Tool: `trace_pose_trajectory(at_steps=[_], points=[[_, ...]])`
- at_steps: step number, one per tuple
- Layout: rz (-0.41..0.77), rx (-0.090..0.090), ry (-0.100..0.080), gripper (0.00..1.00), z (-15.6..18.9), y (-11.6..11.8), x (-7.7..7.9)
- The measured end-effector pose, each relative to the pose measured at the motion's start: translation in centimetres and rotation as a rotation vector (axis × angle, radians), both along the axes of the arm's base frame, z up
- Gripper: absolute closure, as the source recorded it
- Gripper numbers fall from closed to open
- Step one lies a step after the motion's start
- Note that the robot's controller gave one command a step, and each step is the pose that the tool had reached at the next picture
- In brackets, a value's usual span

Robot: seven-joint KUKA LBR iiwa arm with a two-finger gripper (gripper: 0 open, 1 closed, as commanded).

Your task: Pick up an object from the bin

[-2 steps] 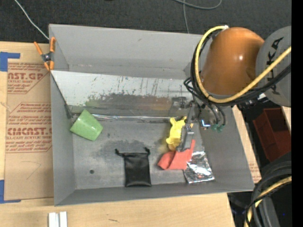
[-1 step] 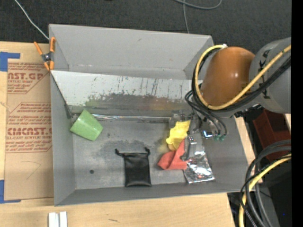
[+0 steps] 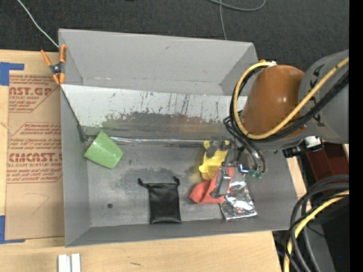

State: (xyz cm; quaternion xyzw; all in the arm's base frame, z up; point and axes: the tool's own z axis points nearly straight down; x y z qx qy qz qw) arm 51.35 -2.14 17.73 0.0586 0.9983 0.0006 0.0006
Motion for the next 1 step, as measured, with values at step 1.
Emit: trace_pose_trajectory(at_steps=[1], points=[[0.39,0.001,0.013,1.0,-7.93,-1.05,1.12]])
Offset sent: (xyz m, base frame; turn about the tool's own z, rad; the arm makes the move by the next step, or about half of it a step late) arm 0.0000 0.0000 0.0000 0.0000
